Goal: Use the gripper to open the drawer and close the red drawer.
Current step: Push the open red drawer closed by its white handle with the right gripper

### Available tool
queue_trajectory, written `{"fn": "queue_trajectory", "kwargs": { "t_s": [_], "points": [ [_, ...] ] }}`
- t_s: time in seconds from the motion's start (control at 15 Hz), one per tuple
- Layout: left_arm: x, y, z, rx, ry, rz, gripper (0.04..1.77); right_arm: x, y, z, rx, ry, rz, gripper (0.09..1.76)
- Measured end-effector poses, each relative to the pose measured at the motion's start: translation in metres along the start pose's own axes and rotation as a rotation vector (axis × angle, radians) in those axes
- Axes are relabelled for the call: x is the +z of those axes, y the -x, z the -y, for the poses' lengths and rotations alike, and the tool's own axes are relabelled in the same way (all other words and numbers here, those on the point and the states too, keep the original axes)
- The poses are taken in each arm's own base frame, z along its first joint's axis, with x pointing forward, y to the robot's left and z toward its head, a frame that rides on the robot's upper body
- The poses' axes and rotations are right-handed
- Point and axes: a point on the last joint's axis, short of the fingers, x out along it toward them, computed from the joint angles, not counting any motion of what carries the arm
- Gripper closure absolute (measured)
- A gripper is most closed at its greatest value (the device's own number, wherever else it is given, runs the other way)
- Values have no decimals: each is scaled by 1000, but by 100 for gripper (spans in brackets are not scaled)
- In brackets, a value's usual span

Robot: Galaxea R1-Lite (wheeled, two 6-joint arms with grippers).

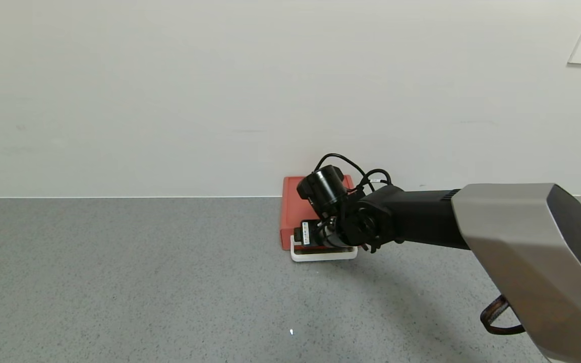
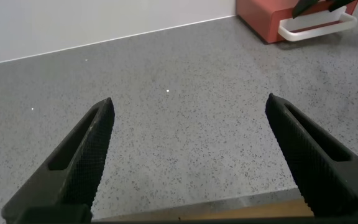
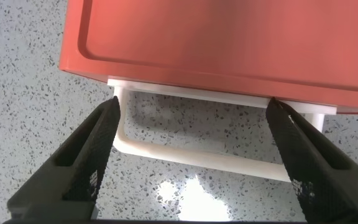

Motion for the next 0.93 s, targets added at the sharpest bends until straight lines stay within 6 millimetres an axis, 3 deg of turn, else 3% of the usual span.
{"fn": "queue_trajectory", "kwargs": {
  "t_s": [0.2,0.4,0.73,0.93],
  "points": [
    [0,0,0,0,0,0,6,0,5,-1,7,6,-7,14],
    [0,0,0,0,0,0,6,2,25,-4,17,30,-44,14],
    [0,0,0,0,0,0,6,18,96,7,77,74,-76,14],
    [0,0,0,0,0,0,6,26,150,33,87,112,-36,14]
  ]
}}
